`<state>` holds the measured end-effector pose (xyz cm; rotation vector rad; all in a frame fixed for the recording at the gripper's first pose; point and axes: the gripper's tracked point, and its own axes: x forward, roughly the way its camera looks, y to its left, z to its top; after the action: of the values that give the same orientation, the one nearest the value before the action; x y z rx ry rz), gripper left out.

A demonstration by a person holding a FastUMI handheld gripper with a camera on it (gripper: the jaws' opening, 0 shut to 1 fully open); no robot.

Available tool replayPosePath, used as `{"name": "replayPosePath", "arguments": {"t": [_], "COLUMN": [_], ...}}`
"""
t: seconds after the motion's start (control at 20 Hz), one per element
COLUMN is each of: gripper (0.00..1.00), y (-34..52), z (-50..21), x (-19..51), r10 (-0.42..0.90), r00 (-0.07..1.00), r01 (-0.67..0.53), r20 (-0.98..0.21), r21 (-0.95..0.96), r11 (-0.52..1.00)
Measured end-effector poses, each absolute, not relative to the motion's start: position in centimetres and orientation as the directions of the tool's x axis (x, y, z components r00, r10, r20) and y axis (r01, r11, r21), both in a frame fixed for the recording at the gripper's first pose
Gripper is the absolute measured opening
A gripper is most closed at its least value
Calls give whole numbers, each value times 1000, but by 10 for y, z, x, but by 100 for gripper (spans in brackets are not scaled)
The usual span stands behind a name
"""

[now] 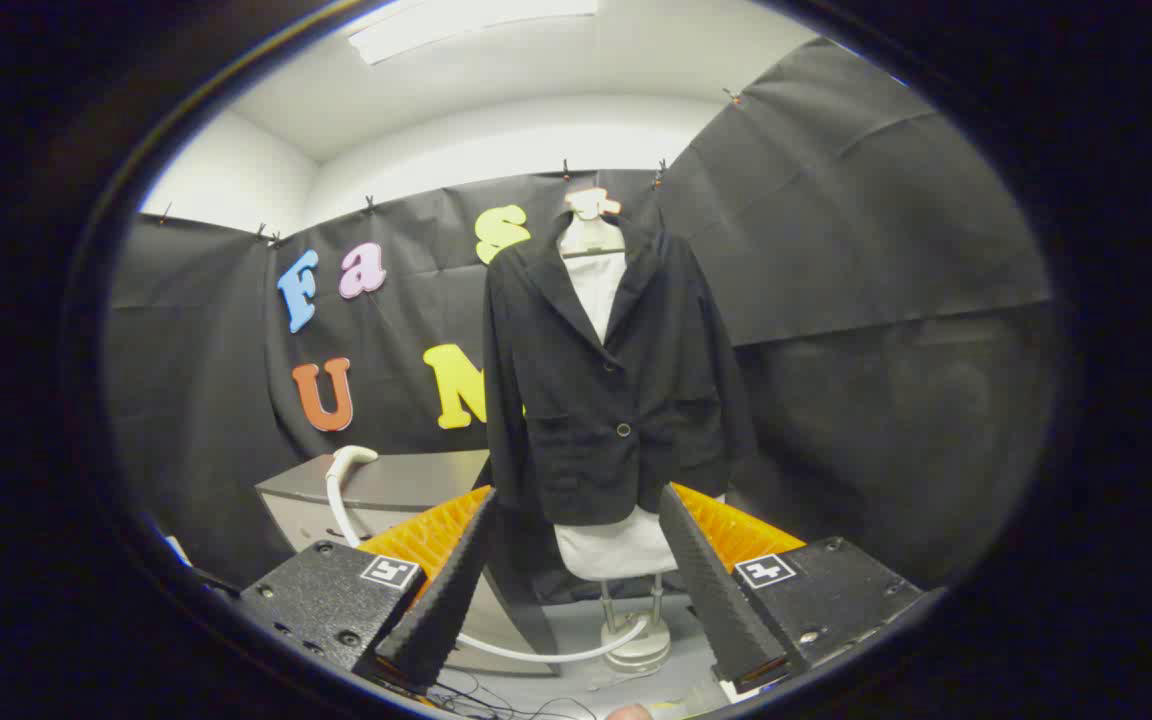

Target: Iron the clothes twice with a garment steamer, once on the left side and once on the right side.

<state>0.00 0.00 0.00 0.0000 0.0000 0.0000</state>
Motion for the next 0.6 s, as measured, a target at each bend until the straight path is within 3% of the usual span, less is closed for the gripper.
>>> {"name": "replayPosePath", "arguments": {"t": [0.25, 0.6], "gripper": [99, 99], "y": [-1, 1], "z": [7, 1], "x": [0, 6], "r10": [-7, -33], "r00": [998, 998], "r01": [10, 36], "r20": [58, 47], "r21": [-48, -57], "r11": [999, 998]}}
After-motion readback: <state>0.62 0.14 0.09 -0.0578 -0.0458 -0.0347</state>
